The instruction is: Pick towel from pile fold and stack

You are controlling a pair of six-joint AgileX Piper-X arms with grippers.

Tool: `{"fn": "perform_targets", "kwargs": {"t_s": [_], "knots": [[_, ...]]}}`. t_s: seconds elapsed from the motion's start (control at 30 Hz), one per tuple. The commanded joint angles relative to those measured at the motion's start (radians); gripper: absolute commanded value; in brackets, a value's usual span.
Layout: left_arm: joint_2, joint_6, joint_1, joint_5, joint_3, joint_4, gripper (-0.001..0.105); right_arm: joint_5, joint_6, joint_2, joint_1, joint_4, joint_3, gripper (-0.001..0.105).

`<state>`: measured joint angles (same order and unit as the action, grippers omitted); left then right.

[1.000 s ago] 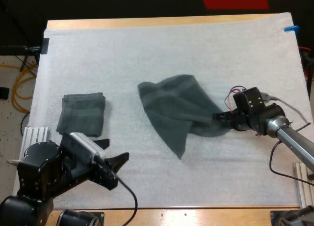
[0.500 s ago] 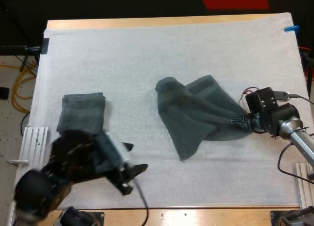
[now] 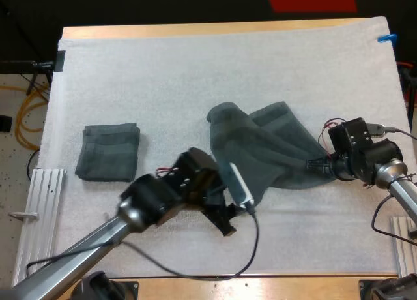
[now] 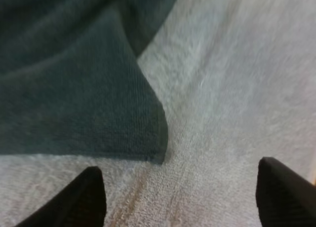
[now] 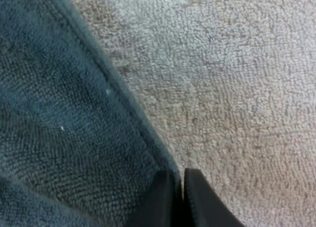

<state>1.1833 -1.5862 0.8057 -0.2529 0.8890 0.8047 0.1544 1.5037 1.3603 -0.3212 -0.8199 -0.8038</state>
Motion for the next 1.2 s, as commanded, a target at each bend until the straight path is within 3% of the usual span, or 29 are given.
{"fn": "perform_targets", "kwargs": {"t_s": [0.0,0.33,0.63,0.97,1.17], "knots": [[0.028,0.006,0.014,0.019,0.005,-0.017,0.061,0.0,0.003,-0.009,0.003,-0.013,0.0,0.0],[0.257,0.006,0.107,0.114,0.005,-0.139,0.061,0.0,0.003,-0.009,0.003,-0.017,0.0,0.0],[0.39,-0.033,0.114,0.19,0.01,-0.159,0.061,0.0,0.003,-0.009,0.003,-0.017,0.0,0.0],[0.488,-0.033,0.114,0.198,0.088,-0.145,0.06,0.0,0.003,-0.009,0.003,-0.033,0.0,0.0],[0.541,-0.033,0.114,0.198,0.141,-0.072,0.059,0.0,0.02,-0.009,0.003,-0.039,0.0,0.0]]}}
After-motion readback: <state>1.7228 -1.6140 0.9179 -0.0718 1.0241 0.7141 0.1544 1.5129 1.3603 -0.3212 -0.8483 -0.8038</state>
